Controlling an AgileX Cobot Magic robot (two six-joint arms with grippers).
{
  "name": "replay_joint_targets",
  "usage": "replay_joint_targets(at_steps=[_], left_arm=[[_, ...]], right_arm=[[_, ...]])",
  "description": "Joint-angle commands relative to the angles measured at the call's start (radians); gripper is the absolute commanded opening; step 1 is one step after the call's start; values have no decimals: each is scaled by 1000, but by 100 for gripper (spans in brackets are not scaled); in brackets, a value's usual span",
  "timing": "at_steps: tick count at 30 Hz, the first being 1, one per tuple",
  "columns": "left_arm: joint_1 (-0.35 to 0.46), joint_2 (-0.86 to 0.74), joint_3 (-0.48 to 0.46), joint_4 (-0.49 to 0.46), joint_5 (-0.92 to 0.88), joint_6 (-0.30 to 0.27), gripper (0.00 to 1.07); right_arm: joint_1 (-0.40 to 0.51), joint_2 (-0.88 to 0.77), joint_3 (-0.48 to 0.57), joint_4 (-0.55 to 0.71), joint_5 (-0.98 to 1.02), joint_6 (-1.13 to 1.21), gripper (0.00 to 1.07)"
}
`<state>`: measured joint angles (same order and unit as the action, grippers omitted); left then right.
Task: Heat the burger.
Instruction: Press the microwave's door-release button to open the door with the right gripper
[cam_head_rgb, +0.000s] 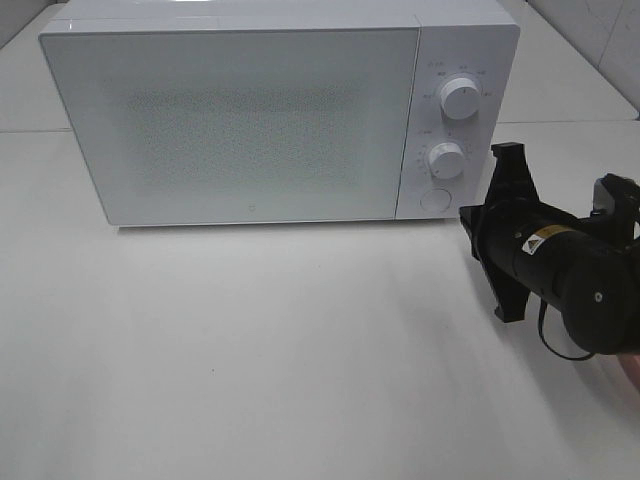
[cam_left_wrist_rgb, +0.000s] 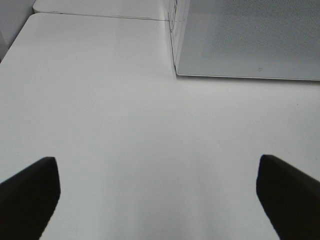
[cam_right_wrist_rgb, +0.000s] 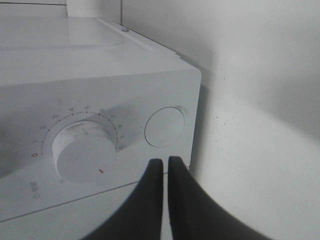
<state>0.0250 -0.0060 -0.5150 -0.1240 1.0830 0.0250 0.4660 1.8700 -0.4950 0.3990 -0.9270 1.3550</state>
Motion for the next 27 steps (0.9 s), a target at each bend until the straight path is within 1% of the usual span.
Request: replay_joint_targets(at_steps=[1,7,11,27], left_arm=[[0,-11,1,-6,-17,0,100],[0,-11,1,-6,-17,0,100],[0,-11,1,-6,-17,0,100],[0,-11,1,-6,-17,0,100]], right_arm=[[-29,20,-49,-41,28,10,0],[-54,47,-86,-53,32,8,0],[-74,90,-131,-91,56,20,0],[-81,208,-248,-93,74,32,1]])
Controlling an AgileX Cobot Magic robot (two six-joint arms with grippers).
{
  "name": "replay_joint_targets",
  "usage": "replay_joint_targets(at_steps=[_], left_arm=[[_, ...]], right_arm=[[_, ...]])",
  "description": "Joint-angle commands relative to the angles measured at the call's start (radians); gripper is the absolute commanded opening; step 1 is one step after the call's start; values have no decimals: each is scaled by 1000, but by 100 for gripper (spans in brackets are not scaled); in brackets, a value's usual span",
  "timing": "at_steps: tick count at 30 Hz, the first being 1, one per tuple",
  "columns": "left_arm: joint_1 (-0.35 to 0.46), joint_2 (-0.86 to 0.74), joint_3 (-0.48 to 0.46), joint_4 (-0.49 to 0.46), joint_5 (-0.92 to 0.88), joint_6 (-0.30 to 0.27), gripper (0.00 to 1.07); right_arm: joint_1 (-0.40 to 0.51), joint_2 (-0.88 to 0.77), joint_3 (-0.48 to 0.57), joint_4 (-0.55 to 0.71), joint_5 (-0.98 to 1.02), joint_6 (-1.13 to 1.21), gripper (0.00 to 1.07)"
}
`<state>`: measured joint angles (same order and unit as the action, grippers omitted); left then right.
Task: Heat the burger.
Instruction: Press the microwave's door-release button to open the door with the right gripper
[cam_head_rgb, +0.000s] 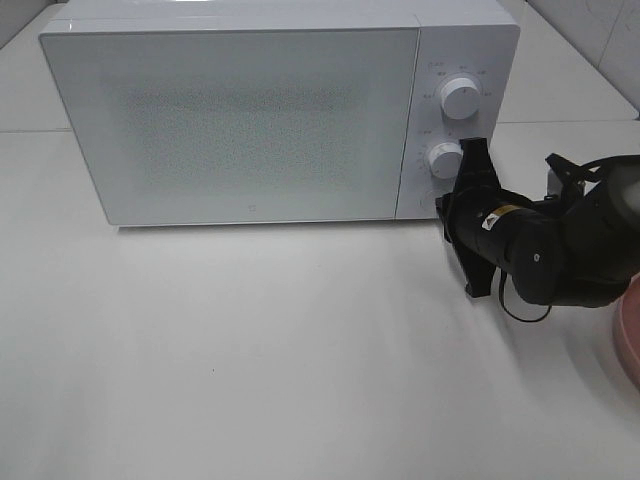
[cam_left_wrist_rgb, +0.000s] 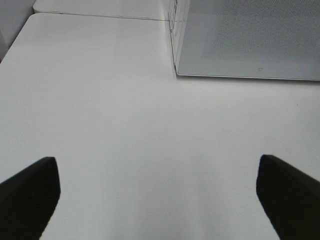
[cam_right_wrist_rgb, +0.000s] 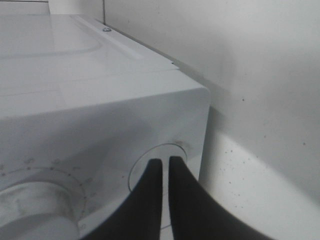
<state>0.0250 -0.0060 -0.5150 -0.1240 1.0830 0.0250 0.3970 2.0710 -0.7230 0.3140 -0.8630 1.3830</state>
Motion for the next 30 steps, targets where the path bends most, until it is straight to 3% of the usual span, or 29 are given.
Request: replay_joint_targets(at_steps=[1,14,21,30], left_arm=[[0,-11,1,-6,-17,0,100],[0,-11,1,-6,-17,0,100],[0,-11,1,-6,-17,0,100],[0,-11,1,-6,-17,0,100]], right_arm=[[-16,10,-23,-8,16,3,1],[-40,30,-66,-18,-13,2,2],[-40,29,-66,-36,-202,5,2],[-40,26,-66,-38,-251,43,2]])
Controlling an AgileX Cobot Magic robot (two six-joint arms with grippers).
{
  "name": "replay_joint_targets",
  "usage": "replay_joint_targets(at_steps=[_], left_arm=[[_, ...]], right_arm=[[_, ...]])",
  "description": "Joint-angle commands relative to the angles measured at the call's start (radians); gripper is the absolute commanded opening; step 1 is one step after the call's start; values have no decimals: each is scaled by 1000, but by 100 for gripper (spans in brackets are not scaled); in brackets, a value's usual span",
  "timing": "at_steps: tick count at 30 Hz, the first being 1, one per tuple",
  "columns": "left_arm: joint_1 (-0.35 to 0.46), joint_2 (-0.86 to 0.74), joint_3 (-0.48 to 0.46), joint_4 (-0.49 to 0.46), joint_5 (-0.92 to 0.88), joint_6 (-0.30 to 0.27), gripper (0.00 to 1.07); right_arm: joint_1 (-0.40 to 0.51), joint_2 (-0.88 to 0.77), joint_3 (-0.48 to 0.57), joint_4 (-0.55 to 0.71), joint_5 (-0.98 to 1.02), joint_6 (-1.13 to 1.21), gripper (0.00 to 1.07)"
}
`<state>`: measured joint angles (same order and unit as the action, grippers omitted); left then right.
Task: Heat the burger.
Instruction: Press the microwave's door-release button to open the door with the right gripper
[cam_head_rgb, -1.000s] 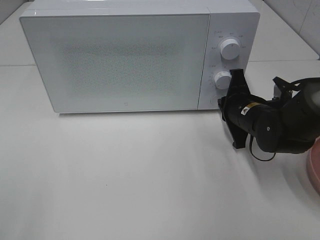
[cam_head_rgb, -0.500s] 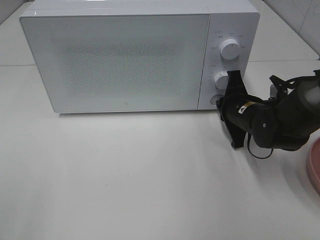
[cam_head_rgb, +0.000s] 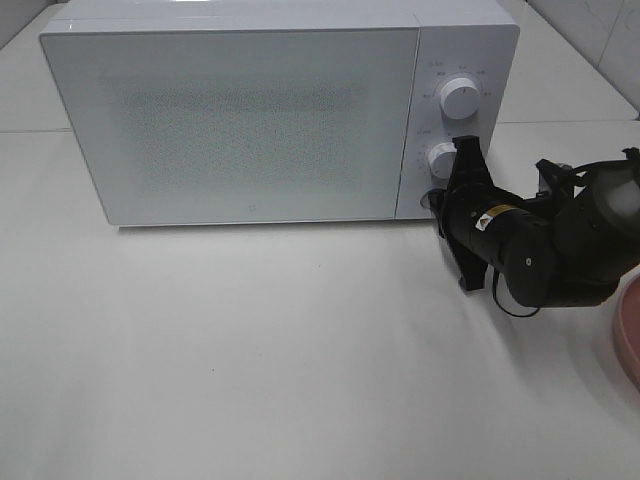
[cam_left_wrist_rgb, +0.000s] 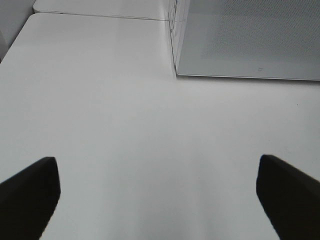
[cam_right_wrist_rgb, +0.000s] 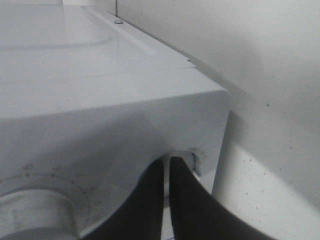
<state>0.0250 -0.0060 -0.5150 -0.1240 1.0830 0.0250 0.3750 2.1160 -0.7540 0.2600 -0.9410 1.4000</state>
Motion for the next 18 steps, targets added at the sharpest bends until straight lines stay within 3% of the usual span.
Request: replay_joint_targets(at_steps=[1,9,18], left_arm=[[0,-11,1,-6,-17,0,100],[0,-11,1,-6,-17,0,100],[0,-11,1,-6,-17,0,100]], right_arm=[[-18,-19,-35,16,-174,42,2],[-18,-19,-37,63,-202,23,1],[-18,-5,-123,110,-273,-69,0]])
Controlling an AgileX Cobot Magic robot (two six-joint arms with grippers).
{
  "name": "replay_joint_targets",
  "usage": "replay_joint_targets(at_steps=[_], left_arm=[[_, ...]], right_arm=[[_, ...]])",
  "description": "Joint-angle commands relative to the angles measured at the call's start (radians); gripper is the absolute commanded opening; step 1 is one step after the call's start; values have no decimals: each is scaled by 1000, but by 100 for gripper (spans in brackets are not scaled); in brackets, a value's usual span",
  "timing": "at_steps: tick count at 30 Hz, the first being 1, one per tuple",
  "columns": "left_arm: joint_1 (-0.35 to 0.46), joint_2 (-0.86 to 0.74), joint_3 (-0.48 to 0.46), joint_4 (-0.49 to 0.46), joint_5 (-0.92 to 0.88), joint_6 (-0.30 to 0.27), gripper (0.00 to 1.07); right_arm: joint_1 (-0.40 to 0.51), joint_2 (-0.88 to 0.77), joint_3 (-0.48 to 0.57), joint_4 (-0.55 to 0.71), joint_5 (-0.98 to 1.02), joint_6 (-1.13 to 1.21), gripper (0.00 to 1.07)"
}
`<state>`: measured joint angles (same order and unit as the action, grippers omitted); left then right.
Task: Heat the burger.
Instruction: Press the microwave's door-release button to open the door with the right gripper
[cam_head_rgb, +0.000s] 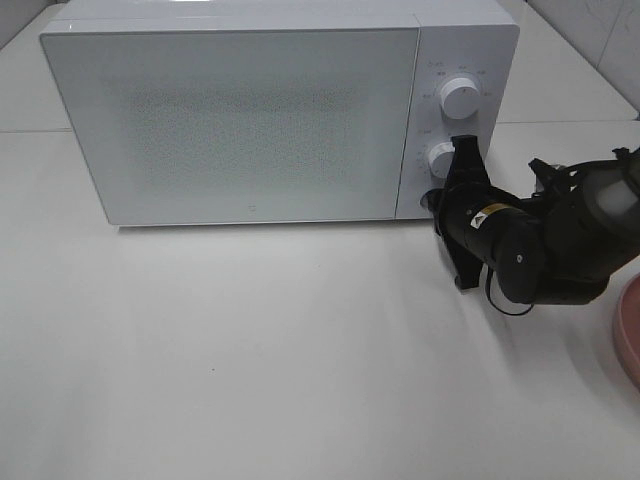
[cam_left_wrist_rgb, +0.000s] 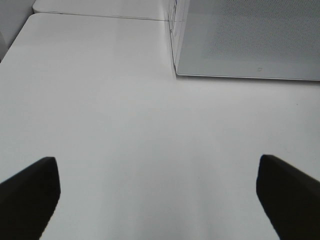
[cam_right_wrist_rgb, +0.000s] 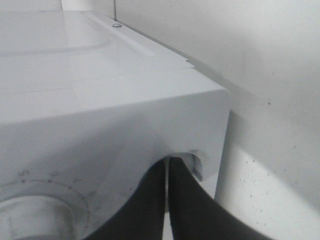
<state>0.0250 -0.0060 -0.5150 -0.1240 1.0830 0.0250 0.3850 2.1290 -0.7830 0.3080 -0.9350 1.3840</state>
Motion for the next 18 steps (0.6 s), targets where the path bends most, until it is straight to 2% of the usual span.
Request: replay_joint_targets(at_steps=[1,8,18], left_arm=[[0,-11,1,-6,-17,0,100],[0,-11,1,-6,-17,0,100],[0,-11,1,-6,-17,0,100]], right_arm=[[-28,-18,-94,62,-279,-53,0],[-28,16,-154,79,-300,-57,0],[-28,6,-141,80,-321,-76,0]])
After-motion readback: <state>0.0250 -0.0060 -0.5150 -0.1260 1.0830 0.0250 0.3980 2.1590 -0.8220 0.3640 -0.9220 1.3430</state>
